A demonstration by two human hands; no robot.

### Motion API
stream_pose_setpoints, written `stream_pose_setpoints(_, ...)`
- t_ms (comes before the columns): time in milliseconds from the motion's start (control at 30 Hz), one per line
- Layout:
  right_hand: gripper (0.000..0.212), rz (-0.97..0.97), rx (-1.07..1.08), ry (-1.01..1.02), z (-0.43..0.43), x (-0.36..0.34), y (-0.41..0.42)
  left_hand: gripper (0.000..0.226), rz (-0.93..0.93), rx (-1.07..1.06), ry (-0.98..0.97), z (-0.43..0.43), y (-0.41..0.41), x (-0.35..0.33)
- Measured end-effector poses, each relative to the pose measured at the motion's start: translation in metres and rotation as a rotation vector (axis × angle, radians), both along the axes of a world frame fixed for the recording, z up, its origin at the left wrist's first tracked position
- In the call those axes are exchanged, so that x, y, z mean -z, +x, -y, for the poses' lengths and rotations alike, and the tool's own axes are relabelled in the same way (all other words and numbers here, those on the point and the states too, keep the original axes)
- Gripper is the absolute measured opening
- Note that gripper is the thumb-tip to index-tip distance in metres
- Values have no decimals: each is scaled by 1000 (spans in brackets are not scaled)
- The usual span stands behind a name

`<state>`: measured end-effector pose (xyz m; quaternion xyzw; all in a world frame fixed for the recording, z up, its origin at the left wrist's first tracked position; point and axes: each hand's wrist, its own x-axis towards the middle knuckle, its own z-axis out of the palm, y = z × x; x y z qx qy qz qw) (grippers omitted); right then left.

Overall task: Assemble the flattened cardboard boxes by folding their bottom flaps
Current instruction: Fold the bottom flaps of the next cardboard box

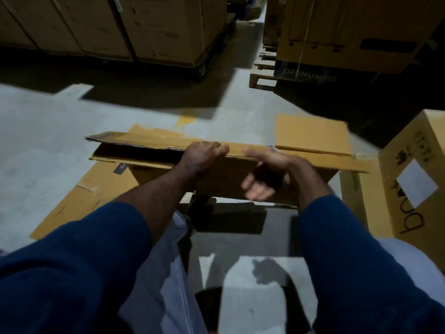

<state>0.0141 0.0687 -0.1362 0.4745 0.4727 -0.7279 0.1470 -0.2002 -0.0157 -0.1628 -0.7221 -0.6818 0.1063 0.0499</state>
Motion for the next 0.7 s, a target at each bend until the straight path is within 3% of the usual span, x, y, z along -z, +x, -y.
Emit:
stream_pose_setpoints(67, 61, 231, -407, 314, -13, -34, -2, 57, -50, 19, -9, 6, -4, -2)
stream_pose_setpoints(167, 36, 264, -349, 1015, -32, -47, -24, 56, -183, 87, 6, 16, 1, -1)
stream_pose_setpoints(233, 37, 252, -331, 1413, -33, -35, -39, 45, -223, 193, 111, 24, 6, -1)
stream_pose_setpoints(267, 44, 295, -452, 1484, -33, -21, -42, 45, -234, 257, 174, 27, 7, 1)
stream_pose_setpoints(367, 69, 591, -746, 1346, -43, 19, -31, 43, -273, 381, 281, 33, 7, -2)
stream_pose_setpoints(467, 94, 945, -707, 1224, -57, 35, -2, 42, -256, 395, 285, 33, 6, -6)
stream_pose_setpoints(533, 90, 1093, -693, 1229, -59, 29, 10, 49, -228, 324, 236, 31, 7, -6)
stream_pose_setpoints(633, 84, 1116, -605, 1249, -56, 7, -3, 46, -115, 223, 195, 21, 13, -11)
stream_pose_setpoints(700, 93, 942, -497, 1206, -40, -4, -23, 41, -31, 96, 174, 15, 17, -20)
